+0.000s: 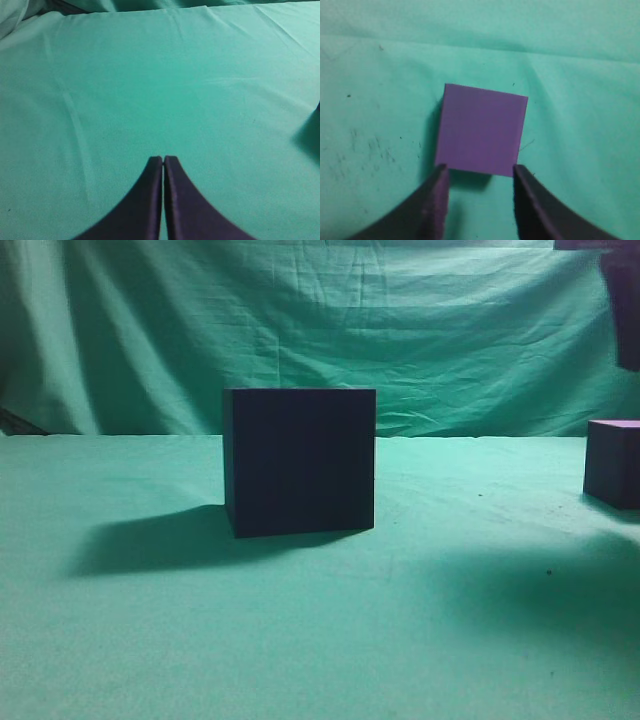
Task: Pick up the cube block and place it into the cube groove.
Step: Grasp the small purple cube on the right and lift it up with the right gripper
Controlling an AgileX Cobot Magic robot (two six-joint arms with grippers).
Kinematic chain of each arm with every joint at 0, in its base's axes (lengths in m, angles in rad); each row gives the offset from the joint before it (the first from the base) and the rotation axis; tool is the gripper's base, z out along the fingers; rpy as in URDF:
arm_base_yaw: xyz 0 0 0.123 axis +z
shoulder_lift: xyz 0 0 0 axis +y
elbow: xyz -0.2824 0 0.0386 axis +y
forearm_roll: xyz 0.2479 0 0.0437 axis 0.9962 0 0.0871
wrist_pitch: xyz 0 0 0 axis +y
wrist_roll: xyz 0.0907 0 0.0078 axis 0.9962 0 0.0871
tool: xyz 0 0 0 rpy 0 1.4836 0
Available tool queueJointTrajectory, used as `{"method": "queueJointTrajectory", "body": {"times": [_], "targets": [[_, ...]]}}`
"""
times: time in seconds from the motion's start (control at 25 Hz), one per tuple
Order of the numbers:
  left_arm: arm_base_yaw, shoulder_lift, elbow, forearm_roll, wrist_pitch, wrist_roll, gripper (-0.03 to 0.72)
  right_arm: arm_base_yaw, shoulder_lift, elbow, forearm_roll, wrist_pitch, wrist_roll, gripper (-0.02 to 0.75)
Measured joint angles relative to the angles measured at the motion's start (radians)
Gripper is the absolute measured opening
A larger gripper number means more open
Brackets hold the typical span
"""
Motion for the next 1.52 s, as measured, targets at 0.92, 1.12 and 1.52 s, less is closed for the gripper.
{"method": "queueJointTrajectory", "body": {"times": [0.92,1.12,1.52], "targets": [[0.000,0.000,0.000,0.000,0.000,0.000,0.000,0.001,0.172,-0.006,-0.018,-0.131,0.094,0.441],[0.000,0.000,0.000,0.000,0.000,0.000,0.000,0.001,0.174,-0.072,-0.013,-0.028,0.082,0.414],[0.000,0.000,0.000,0.000,0.000,0.000,0.000,0.217,0.110,-0.367,0.017,0.225,0.030,0.414]]}}
